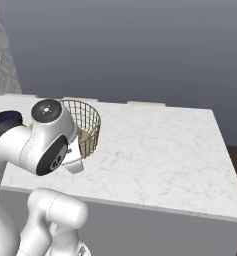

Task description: Open the cabinet, pick up the bread from the cabinet and place it in the basket. Then move the basket to the dining counter.

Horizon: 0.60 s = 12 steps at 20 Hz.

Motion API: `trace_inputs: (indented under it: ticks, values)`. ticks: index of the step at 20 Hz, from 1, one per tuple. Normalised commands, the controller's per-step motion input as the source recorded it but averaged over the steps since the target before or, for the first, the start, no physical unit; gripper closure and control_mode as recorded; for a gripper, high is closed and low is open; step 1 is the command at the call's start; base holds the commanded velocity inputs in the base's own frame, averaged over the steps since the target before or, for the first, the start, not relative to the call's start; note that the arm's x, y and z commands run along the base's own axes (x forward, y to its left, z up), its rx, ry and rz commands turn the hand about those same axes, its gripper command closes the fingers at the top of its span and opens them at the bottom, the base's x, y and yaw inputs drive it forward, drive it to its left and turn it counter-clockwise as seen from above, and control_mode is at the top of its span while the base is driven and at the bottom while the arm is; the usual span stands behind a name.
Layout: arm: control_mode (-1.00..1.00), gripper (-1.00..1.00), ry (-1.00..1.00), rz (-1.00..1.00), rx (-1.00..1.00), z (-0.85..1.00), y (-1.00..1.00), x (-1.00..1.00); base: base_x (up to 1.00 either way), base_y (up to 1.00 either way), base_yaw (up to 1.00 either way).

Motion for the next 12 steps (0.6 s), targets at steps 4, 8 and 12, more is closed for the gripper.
trace_inputs:
  ticks: [4,8,12]
  values:
    - [-1.0,1.0,0.01,0.0,-0.01,-0.01,0.0,0.18,0.1,0.0,0.0]
    - [-1.0,1.0,0.03,0.0,0.0,-0.04,0.0,1.0,0.0,0.0,0.0]
    - [-1.0,1.0,0.15,0.0,0.0,-0.13,-0.03,1.0,0.0,0.0,0.0]
